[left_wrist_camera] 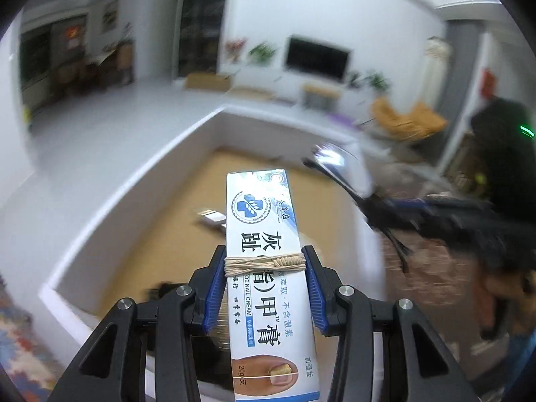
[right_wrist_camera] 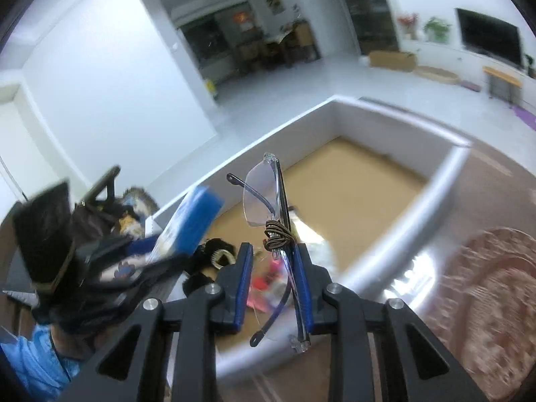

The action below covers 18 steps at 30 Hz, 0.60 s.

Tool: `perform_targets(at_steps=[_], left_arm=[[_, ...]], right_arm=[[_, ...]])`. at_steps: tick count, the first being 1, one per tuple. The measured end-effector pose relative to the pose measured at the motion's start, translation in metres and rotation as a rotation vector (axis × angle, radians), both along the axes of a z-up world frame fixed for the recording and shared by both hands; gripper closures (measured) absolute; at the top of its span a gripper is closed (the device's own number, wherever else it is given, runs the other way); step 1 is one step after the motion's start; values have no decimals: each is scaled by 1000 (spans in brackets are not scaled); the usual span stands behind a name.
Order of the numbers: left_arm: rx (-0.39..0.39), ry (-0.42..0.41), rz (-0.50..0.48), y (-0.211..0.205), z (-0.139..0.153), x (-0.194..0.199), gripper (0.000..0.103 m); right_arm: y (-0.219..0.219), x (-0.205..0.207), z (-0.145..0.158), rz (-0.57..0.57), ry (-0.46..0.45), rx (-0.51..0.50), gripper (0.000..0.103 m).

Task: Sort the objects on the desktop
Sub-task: 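Carry the ointment box and eyeglasses into the cardboard box and open both tools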

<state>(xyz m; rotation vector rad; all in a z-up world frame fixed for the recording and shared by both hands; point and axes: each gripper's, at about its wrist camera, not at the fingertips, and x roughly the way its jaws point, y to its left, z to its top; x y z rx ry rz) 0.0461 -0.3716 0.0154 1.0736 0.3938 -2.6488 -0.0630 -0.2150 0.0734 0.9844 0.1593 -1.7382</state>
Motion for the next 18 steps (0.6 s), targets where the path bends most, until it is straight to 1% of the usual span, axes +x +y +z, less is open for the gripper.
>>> perform_targets(at_steps=[2, 4, 5, 6, 7, 8, 9, 10, 11, 13, 15, 16, 18], left_arm=[[10, -64, 31, -25, -15, -8, 59], [32, -144, 53, -45, -34, -17, 59], [44, -181, 63, -52, -42, -20, 58], [53, -238, 90, -60, -52, -25, 57], [52, -259, 112, -65, -56, -25, 51], [48, -266, 140, -69, -60, -24, 41], [44, -256, 153, -66, -60, -20, 37], [33, -225, 176, -66, -56, -15, 29], [20, -203, 195, -66, -52, -11, 17], [-28, -152, 238, -54, -41, -3, 10], [-56, -101, 246, -39, -29, 2, 10], [-64, -81, 240, -32, -25, 4, 10], [-80, -36, 218, -14, -15, 9, 10]], right_arm=[[-30, 14, -20, 26, -7, 59, 77], [-52, 28, -44, 53, -22, 121, 76], [-56, 32, -54, 56, -27, 147, 76], [-61, 35, -63, 59, -30, 176, 71], [-64, 39, -72, 55, -19, 201, 66], [-64, 45, -71, 52, 40, 200, 59], [-60, 51, -68, 37, 89, 206, 37], [-53, 54, -63, 19, 123, 189, 23], [-45, 56, -58, 4, 148, 166, 20], [-13, 61, -43, -57, 224, 111, 14], [22, 57, -38, -127, 280, 82, 11], [51, 56, -35, -190, 316, 65, 7], [92, 52, -37, -283, 347, 56, 3]])
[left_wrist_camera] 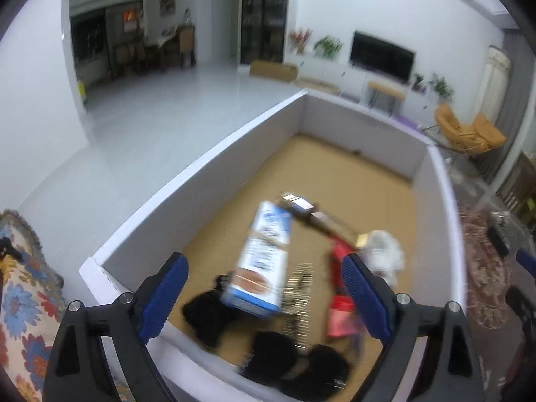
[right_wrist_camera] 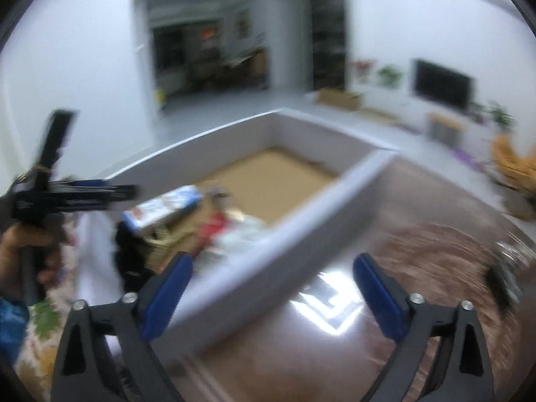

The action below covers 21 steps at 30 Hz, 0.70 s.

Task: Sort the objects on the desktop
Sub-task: 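Carry the ointment box and eyeglasses into the cardboard box and open both tools, then move both empty tools back over the table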

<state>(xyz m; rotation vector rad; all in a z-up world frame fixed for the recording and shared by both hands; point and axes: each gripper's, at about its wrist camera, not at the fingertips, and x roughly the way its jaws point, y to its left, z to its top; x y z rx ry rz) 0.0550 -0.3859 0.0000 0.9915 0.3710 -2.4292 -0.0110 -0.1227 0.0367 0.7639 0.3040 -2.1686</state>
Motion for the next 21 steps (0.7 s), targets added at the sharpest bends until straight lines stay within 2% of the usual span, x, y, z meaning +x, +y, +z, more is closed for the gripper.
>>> perform_targets(at_steps=[3, 6, 9, 11, 14, 17, 21], left_arm=[[-25, 68, -82, 49, 19, -6, 9], [-15, 117, -183, 102, 34, -11, 9], [12, 138, -299, 155, 46, -19, 7], [25, 120, -376, 195, 47, -29, 1], [26, 80, -461, 248, 36, -45, 1], [17, 18, -526, 295, 7, -69, 1], [-12, -78, -567, 344, -32, -98, 1]], right_arm=[[85, -7, -17, -179, 31, 8, 2], [156, -20, -38, -320, 16, 79, 2], [235, -35, -62, -454, -23, 150, 2], [278, -39, -74, -533, -32, 190, 2], [334, -49, -86, -621, -59, 226, 2], [371, -59, -91, -664, -88, 223, 2], [388, -75, -97, -686, -111, 236, 2]])
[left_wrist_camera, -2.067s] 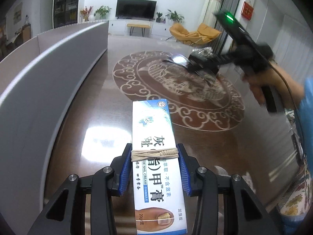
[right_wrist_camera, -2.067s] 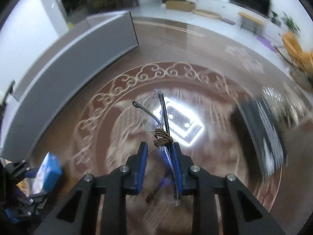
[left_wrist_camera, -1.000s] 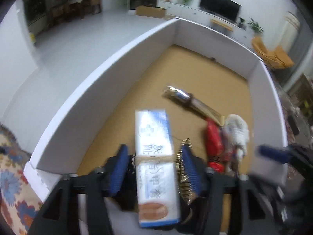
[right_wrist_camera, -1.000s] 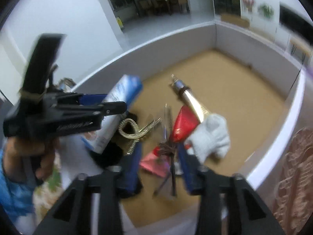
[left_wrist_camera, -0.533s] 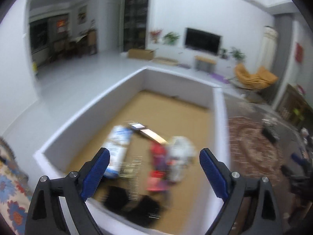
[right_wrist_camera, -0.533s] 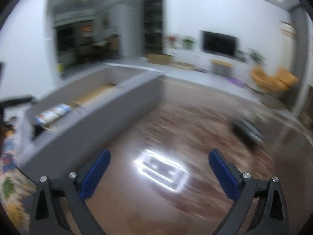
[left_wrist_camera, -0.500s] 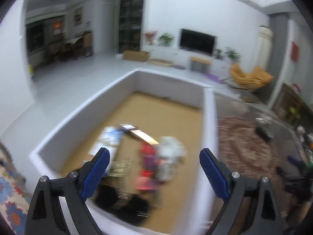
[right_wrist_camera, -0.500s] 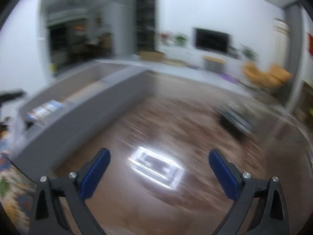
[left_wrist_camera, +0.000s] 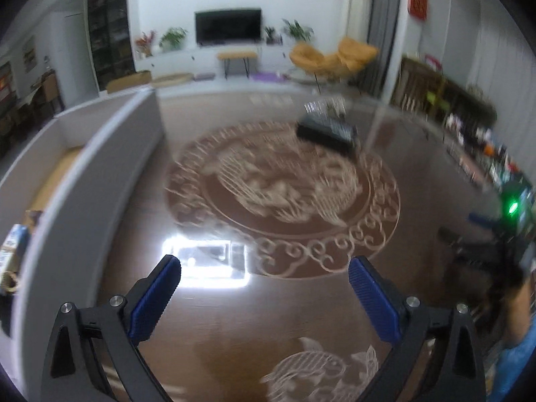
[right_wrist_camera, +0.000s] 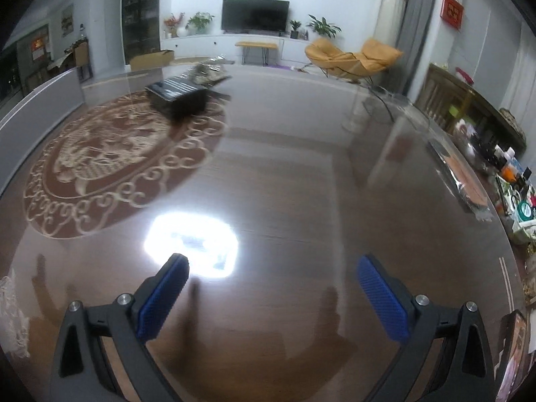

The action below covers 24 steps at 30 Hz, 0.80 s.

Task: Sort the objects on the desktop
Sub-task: 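Move both empty tools back over the table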

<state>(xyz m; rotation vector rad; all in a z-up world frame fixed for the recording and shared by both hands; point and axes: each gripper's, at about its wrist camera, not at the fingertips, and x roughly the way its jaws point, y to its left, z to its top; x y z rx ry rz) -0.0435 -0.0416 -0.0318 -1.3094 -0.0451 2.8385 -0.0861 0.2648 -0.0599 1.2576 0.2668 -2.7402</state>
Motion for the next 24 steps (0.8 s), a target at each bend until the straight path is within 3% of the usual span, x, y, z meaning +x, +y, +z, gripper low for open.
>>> perform_targets(at_steps=[6, 14, 24], left_arm=[[-53, -77, -42, 42, -32, -20, 1], [-56, -100, -41, 57, -46, -31, 1], [-54, -134, -24, 60, -63, -36, 1]], right_arm=[[9, -17, -12, -25, -37, -8, 2], [19, -27, -23, -46, -96, -89, 0], [18, -27, -23, -49, -95, -82, 0]])
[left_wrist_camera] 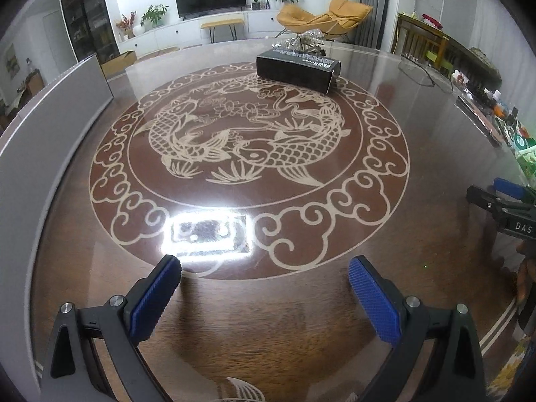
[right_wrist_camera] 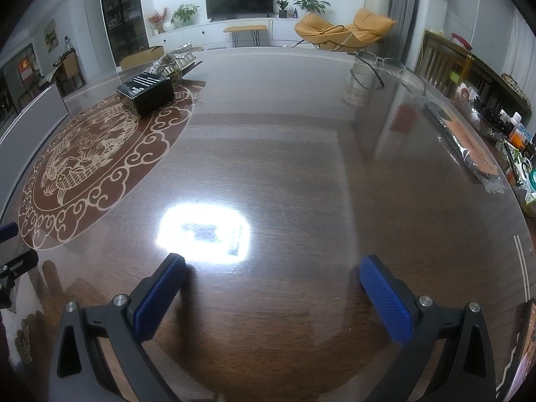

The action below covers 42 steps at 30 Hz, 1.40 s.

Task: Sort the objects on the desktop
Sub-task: 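Move both empty tools back over the table, then grasp the black odor removing bar box with the left tool and lift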

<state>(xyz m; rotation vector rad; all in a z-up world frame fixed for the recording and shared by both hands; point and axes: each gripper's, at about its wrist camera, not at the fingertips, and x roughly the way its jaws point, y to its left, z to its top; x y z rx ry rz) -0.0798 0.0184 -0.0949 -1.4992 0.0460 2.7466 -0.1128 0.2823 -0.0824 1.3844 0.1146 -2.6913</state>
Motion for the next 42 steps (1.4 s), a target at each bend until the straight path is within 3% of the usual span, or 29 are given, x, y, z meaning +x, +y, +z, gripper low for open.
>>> perform_targets(at_steps=[8, 11, 17, 22, 26, 29, 32, 36, 38, 39, 41, 42], left_arm=[[19, -8, 2, 5, -1, -13, 1], [64, -10, 3, 10, 4, -33, 1], [103, 64, -15, 36, 45, -107, 1], [115, 71, 120, 46, 65, -200, 1], [159, -8, 230, 54, 54, -253, 1], [102, -54, 334, 58, 36, -274, 1], [27, -80, 382, 63, 23, -280, 1], [64, -114, 401, 54, 3, -271, 0], [28, -111, 402, 52, 1, -270, 1], [39, -99, 390, 49, -1, -268, 2], [27, -55, 373, 46, 4, -262, 34], [20, -27, 348, 44, 7, -258, 44]], right_arm=[[0, 0, 0, 0, 0, 0, 0], [0, 0, 0, 0, 0, 0, 0], [0, 0, 0, 0, 0, 0, 0], [-1, 0, 0, 0, 1, 0, 0], [0, 0, 0, 0, 1, 0, 0], [0, 0, 0, 0, 1, 0, 0], [0, 0, 0, -1, 1, 0, 0], [0, 0, 0, -1, 1, 0, 0], [0, 0, 0, -1, 1, 0, 0], [0, 0, 0, -1, 1, 0, 0], [0, 0, 0, -1, 1, 0, 0], [0, 0, 0, -1, 1, 0, 0]])
